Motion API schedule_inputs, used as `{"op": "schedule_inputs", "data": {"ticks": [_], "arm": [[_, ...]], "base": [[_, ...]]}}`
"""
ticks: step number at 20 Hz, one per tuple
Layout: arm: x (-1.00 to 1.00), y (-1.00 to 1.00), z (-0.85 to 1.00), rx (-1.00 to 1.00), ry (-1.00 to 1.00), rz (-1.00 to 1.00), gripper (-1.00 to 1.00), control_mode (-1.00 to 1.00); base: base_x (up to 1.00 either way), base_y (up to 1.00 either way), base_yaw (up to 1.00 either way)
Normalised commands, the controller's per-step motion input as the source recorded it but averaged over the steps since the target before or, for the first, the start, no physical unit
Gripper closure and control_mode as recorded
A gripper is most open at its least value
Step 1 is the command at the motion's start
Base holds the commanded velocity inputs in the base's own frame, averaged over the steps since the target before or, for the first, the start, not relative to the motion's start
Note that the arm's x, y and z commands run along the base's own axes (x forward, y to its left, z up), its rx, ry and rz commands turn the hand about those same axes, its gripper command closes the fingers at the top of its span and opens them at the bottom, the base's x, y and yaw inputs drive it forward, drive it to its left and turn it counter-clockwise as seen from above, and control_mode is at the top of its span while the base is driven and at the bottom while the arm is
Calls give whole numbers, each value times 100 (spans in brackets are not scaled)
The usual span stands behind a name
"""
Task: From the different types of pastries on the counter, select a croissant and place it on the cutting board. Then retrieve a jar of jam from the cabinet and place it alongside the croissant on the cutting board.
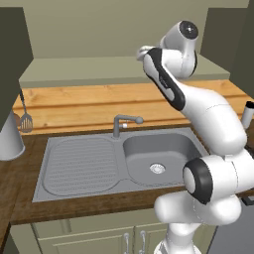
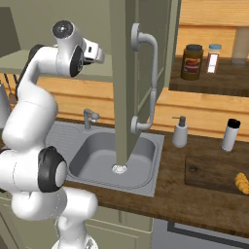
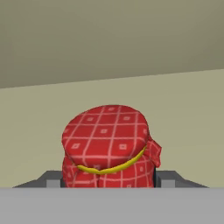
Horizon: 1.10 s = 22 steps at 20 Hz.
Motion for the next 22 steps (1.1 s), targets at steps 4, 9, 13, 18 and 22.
{"op": "schedule_inputs", "data": {"ticks": [4, 9, 13, 18, 22], "arm": [[-63, 0, -2, 0, 0, 0, 100, -100], [-80, 0, -14, 0, -4, 0, 100, -100], [-100, 0, -30, 0, -9, 0, 100, -100], [-100, 0, -46, 0, -7, 0, 100, -100], [-100, 0, -60, 0, -2, 0, 100, -100]], "base": [[0, 0, 0], [0, 0, 0], [0, 0, 0], [0, 0, 0], [0, 0, 0]]}}
